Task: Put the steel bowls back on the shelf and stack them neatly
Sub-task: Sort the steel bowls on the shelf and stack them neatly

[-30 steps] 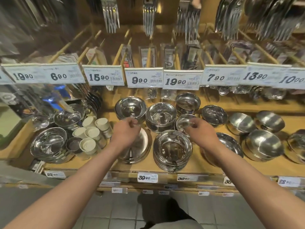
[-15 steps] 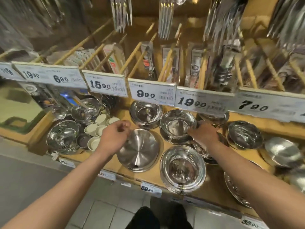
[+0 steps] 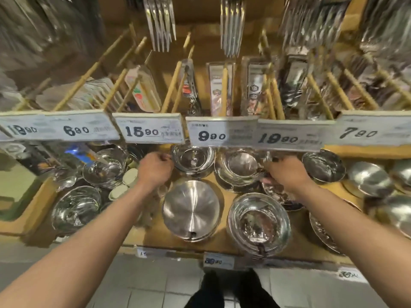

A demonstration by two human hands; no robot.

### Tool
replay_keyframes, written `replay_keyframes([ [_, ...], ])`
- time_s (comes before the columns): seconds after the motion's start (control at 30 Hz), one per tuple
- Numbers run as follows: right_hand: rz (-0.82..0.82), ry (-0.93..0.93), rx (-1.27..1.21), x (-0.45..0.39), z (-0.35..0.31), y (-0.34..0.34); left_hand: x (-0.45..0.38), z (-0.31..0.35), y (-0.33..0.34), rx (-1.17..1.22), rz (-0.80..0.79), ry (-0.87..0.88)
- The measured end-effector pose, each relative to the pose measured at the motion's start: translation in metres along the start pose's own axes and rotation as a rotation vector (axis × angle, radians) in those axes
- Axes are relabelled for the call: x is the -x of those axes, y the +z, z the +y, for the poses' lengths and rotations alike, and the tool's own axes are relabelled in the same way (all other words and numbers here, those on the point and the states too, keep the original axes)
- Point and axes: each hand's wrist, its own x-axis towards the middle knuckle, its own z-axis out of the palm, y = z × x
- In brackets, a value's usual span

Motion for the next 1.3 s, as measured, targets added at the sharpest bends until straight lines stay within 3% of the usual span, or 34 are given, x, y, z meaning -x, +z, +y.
replay_keyframes([
  [0.2, -0.004, 0.123, -0.349, 0.037, 0.005, -0.013, -0.041, 0.0, 0.015, -0.152, -0.038, -0.021],
  [0.37, 0.04, 0.165, -0.438, 0.063, 0.024, -0.023, -0.051, -0.008, 0.031, -0.399, -0.148, -0.006],
  [0.53, 0.12, 0.193, -0.447, 0.074, 0.036, -0.025, -0.059, -0.011, 0.038, -0.489, -0.173, -0.01],
  [1.0, 0.065, 0.188, -0.507, 0.082, 0.041, -0.038, -0.064, 0.006, 0.035, -0.398, -0.066, -0.132],
  [1.3, 0.028, 0.211, -0.643, 0.084, 0.051, -0.064, -0.052, 0.02, 0.017, 0.108, -0.093, -0.174],
])
